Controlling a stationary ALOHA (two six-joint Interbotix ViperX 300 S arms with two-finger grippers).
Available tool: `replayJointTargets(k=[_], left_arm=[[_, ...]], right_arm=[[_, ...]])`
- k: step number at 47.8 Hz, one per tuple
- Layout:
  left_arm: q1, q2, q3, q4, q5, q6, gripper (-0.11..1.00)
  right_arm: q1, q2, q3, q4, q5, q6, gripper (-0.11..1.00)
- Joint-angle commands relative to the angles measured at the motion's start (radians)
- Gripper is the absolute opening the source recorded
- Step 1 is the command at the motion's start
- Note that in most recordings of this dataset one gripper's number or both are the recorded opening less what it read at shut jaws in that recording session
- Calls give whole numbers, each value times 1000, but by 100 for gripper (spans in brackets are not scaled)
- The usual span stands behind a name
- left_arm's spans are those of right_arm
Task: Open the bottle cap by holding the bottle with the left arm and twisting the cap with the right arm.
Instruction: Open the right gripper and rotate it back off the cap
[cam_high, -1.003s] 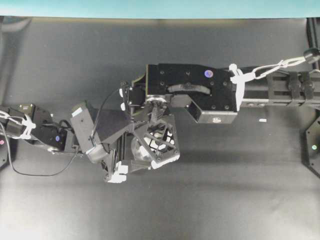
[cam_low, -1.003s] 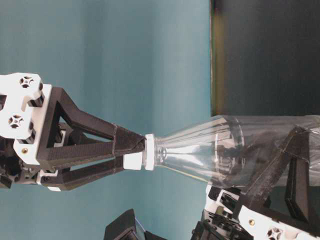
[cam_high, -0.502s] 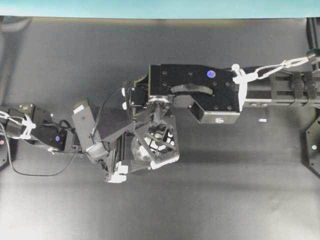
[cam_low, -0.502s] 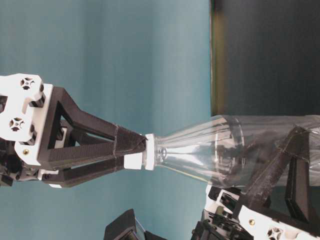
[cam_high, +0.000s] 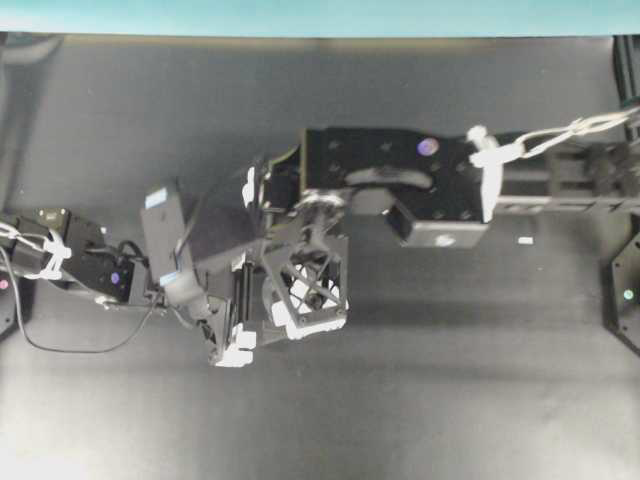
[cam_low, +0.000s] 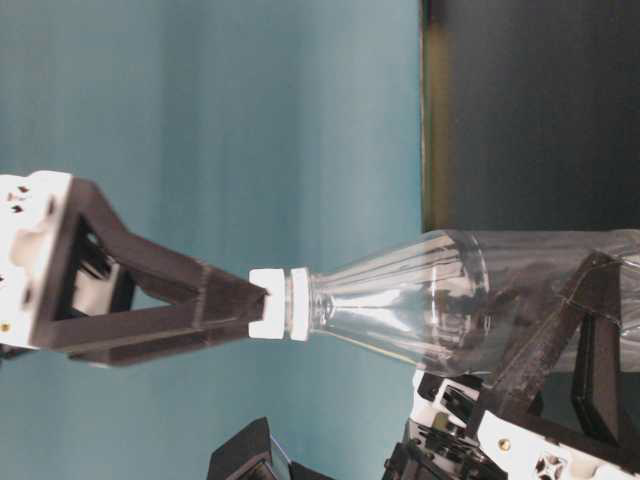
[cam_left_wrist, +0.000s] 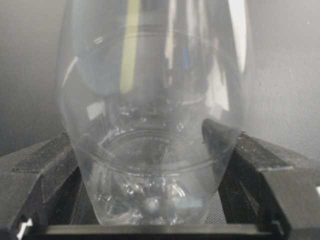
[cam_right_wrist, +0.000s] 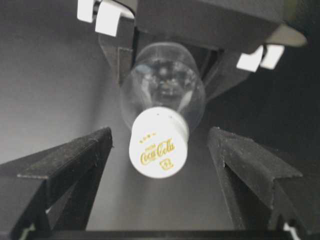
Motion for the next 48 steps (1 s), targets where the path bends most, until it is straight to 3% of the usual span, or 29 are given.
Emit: replayJointTargets(k=[1, 17, 31, 38, 44, 47, 48], left_arm=[[-6, -6, -9, 3, -3, -2, 80], [-9, -8, -8, 3, -3, -3, 80], [-9, -8, -9, 3, -3, -3, 80], [-9, -8, -11, 3, -3, -6, 80], [-9, -8, -11, 3, -3, -8, 80], [-9, -8, -9, 3, -3, -8, 80], [-11, -8, -9, 3, -3, -9, 80]], right_arm=[[8, -57, 0, 2, -17, 58, 75], [0, -158, 46, 3, -110, 278, 75], [12, -241, 183, 3, -236, 336, 75], [6, -276, 250, 3, -313, 396, 75], [0, -275, 261, 3, -327, 500, 75], [-3, -267, 249, 8, -318, 600, 75], [-6, -261, 238, 11, -310, 663, 75]])
